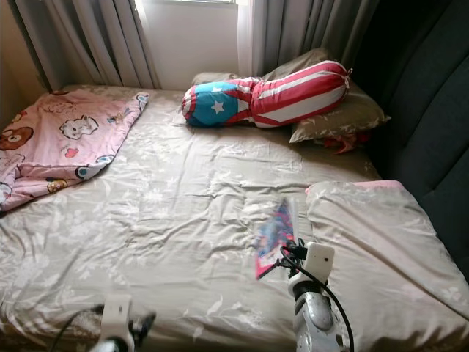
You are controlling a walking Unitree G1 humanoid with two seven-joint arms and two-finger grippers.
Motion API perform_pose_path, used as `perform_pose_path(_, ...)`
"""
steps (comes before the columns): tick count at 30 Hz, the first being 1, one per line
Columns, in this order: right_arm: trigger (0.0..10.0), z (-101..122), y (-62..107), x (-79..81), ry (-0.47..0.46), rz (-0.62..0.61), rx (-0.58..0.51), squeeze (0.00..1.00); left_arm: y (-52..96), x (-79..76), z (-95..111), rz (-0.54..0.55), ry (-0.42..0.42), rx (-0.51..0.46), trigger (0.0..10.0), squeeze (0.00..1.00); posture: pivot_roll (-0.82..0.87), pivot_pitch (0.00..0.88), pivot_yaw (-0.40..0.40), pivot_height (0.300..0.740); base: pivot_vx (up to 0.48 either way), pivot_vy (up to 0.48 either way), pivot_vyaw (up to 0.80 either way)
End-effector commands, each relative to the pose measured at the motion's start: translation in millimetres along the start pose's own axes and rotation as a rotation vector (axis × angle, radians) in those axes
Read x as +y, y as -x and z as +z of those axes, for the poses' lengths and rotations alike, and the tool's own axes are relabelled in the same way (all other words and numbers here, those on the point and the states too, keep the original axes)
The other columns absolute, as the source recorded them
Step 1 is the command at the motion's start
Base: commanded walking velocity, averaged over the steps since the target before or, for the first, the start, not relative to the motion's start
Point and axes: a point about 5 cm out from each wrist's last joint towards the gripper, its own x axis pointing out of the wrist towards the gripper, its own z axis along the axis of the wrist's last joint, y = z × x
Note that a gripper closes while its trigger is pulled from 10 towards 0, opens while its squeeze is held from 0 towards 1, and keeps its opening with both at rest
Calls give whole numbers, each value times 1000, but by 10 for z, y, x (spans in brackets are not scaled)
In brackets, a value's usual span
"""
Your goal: Clean up the room
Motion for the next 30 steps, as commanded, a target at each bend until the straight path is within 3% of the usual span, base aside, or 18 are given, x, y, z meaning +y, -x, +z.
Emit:
perform_pose_path(1,10000,163,-34,47,19,35,-87,0,-11,18,90,6,6,-60,10000,0,-40,0,-54,740,0,0,0)
perform_pose_path(4,10000,172,-34,97,41,80,-91,0,-12,24,334,7,-30,-203,10000,0,-49,0,-53,740,0,0,0)
perform_pose_path(11,10000,170,-22,128,69,132,-81,0,61,-62,450,22,26,-306,10000,0,-56,0,-50,740,0,0,0)
perform_pose_path(20,10000,195,-60,95,58,85,-74,0,44,-147,557,27,41,-330,10000,0,-61,0,-44,711,0,0,0)
perform_pose_path(30,10000,139,-28,124,36,65,-69,0,33,-167,593,19,31,-325,10000,0,-58,0,-41,711,0,0,0)
